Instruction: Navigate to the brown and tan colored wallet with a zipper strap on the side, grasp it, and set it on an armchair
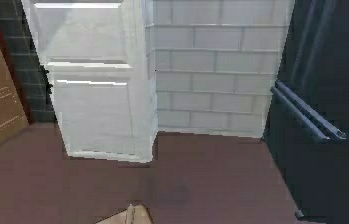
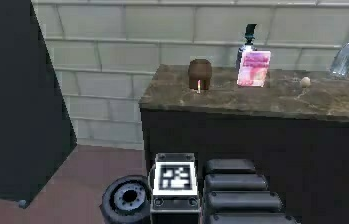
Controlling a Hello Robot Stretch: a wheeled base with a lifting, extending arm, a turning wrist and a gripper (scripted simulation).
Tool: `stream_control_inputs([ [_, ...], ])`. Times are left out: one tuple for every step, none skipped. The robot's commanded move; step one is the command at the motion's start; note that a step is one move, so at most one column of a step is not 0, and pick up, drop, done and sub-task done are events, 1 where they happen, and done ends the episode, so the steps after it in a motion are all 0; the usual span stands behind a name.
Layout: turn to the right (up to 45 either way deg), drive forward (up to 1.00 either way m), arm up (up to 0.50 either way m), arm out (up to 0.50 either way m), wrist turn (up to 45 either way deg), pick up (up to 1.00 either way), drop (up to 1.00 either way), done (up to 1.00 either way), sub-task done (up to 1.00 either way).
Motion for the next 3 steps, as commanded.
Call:
stream_control_inputs([
  [-45.0, 0.00, 0.00, 0.00, 0.0, 0.00, 0.00, 0.00, 0.00],
  [0.0, 0.40, 0.00, 0.00, 0.0, 0.00, 0.00, 0.00, 0.00],
  [0.0, 0.90, 0.00, 0.00, 0.0, 0.00, 0.00, 0.00, 0.00],
])
